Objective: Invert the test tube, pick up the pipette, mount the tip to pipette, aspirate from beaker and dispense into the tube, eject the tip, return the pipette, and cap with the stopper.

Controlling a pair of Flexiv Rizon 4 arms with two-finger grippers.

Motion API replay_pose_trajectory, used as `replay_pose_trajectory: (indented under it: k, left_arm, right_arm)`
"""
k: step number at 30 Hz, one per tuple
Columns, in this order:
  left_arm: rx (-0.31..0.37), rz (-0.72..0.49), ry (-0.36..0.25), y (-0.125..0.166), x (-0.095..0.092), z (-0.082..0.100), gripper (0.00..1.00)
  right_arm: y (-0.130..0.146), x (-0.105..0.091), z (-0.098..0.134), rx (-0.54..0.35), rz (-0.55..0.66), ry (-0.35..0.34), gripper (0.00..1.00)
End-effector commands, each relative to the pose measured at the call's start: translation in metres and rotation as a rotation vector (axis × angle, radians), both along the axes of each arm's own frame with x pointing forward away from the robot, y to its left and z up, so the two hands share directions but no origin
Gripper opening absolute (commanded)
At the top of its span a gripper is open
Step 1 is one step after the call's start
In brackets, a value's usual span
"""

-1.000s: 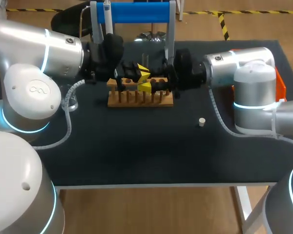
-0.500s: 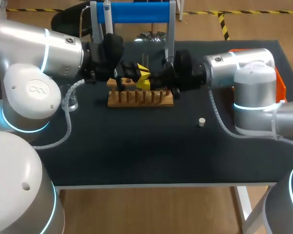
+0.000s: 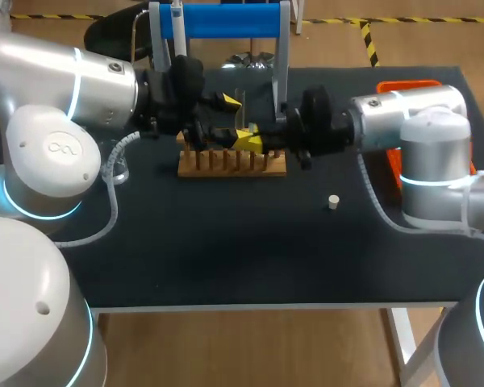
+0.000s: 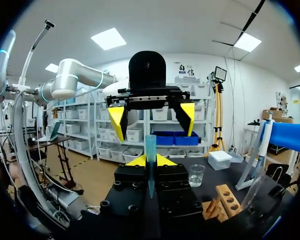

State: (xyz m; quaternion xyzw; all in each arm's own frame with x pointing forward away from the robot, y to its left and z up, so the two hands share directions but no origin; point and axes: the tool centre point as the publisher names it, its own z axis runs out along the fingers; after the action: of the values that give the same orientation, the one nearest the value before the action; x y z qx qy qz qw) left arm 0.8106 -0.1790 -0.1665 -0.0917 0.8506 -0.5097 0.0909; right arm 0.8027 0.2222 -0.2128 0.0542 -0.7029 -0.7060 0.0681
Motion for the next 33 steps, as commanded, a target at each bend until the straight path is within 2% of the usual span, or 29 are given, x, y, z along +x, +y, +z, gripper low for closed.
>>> replay_pose_trajectory:
  k: [1, 17, 25, 33]
  left_arm:
    - [-0.002, -0.002, 0.000, 0.001, 0.000, 0.000, 1.00]
    - [-0.002, -0.002, 0.000, 0.001, 0.000, 0.000, 1.00]
    - [-0.002, -0.002, 0.000, 0.001, 0.000, 0.000, 1.00]
    - [-0.002, -0.002, 0.000, 0.001, 0.000, 0.000, 1.00]
  right_arm:
    - [-0.037, -0.009, -0.002, -0.005, -0.011, 0.005, 0.00]
    - [-0.126, -0.017, -0.027, -0.031, -0.083, 0.020, 0.00]
    - [-0.148, -0.022, -0.038, -0.056, -0.089, 0.025, 0.00]
    - [-0.157, -0.022, -0.042, -0.044, -0.112, 0.024, 0.00]
